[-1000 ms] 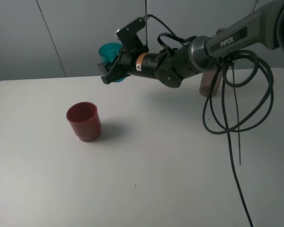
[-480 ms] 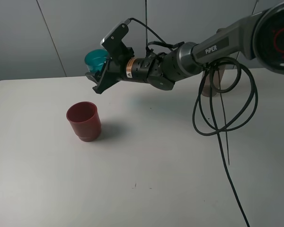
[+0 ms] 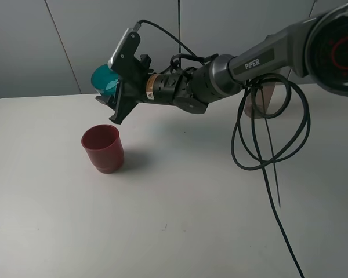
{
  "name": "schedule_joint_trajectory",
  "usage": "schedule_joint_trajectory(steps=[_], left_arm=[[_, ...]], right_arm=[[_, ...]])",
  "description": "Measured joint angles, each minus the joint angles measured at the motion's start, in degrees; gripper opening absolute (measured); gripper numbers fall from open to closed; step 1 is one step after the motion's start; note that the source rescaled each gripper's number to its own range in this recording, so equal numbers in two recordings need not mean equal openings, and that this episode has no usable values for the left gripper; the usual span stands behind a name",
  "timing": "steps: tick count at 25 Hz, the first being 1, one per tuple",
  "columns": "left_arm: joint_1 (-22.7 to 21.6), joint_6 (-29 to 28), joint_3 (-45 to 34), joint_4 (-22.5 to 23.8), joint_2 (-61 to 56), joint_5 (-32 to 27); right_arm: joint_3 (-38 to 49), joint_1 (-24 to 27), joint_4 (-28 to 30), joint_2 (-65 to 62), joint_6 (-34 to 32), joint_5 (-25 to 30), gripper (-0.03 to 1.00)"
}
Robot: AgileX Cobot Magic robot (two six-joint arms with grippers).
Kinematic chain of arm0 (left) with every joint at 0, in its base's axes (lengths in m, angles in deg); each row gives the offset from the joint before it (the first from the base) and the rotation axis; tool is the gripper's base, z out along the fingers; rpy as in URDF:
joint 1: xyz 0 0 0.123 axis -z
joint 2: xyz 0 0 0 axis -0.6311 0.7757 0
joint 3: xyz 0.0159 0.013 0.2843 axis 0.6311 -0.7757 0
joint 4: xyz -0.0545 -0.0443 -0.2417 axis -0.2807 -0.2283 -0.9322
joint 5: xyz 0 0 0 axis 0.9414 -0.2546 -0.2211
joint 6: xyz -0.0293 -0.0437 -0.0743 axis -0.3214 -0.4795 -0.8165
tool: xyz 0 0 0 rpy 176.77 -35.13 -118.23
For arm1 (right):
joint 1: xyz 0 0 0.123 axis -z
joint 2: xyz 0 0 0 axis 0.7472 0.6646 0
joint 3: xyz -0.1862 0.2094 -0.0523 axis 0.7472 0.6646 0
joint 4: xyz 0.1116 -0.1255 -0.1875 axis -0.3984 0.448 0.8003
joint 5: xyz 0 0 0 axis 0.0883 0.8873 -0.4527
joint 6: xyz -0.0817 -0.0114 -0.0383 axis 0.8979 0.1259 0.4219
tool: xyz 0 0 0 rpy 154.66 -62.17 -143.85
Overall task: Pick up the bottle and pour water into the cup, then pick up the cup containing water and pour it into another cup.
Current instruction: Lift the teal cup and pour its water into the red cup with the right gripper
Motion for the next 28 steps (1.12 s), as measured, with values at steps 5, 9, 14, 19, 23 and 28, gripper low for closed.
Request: schedule_joint_trajectory(steps=[5, 9, 14, 19, 23, 28], left_arm=[[0.0, 0.0, 0.0, 0.0, 0.0, 0.0], [0.0, 0.0, 0.0, 0.0, 0.0, 0.0], [0.0, 0.0, 0.0, 0.0, 0.0, 0.0], [0.0, 0.0, 0.0, 0.0, 0.0, 0.0], [0.0, 0.0, 0.0, 0.0, 0.0, 0.0], [0.0, 0.0, 0.0, 0.0, 0.0, 0.0]], right_arm=[[0.0, -0.1, 0.0, 0.0, 7.9, -1.5, 0.05], [0.0, -0.1, 0.3, 0.0, 14.8, -3.6, 0.05], [0.0, -0.3, 1.4, 0.0, 23.9, -5.3, 0.05], [0.0, -1.1, 1.4, 0.0, 32.9, -5.5, 0.05], [0.0, -1.2, 1.2, 0.0, 37.5, -5.7, 0.05], [0.0, -1.2, 0.9, 0.0, 42.2, -5.7, 0.05]])
